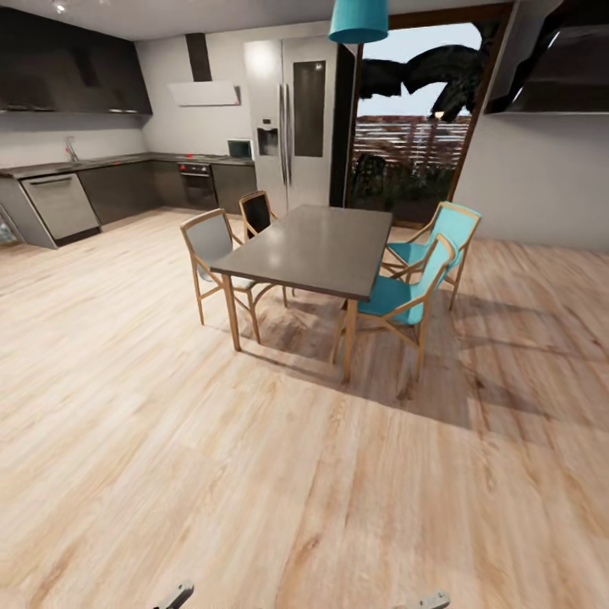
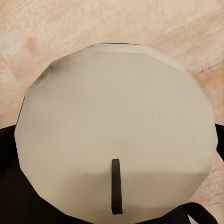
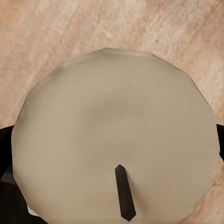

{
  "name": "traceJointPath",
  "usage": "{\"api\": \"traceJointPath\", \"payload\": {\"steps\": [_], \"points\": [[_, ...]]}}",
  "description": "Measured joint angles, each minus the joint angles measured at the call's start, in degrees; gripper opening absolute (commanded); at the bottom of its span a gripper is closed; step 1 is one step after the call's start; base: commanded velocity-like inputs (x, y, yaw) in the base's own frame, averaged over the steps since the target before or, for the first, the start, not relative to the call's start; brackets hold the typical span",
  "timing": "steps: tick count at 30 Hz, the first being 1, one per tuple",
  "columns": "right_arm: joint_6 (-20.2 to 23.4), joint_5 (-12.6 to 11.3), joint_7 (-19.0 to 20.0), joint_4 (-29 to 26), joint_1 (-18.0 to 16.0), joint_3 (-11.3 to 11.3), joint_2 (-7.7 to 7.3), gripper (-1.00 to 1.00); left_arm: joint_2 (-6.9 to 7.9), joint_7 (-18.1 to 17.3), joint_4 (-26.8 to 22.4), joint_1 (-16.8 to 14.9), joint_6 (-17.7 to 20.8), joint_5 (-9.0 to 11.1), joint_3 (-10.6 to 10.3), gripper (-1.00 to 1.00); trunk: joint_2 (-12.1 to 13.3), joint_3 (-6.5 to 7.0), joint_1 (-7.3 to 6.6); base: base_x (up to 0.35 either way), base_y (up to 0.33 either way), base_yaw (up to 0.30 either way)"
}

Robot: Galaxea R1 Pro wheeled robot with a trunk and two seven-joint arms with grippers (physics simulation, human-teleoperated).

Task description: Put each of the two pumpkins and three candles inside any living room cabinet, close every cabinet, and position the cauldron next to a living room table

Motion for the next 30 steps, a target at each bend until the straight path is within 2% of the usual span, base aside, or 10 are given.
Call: {"api": "traceJointPath", "payload": {"steps": [15,21,30], "points": [[0.0,0.0,0.0,0.0,0.0,0.0,0.0,-1.0,0.02,0.0,0.0,0.0,0.1,-0.1,-0.1,-1.0,0.0,0.0,0.0,0.025,0.0,0.284],[0.0,0.0,0.0,0.0,0.0,0.0,0.0,-1.0,0.05,0.0,0.0,0.0,0.0,-0.1,-0.1,-1.0,0.0,-0.01,0.0,0.296,0.0,0.112],[0.0,0.1,0.0,0.0,0.0,0.0,0.01,-1.0,0.01,0.0,0.0,0.0,0.1,-0.1,-0.1,-1.0,0.0,-0.33,0.0,0.328,0.0,0.249]]}}
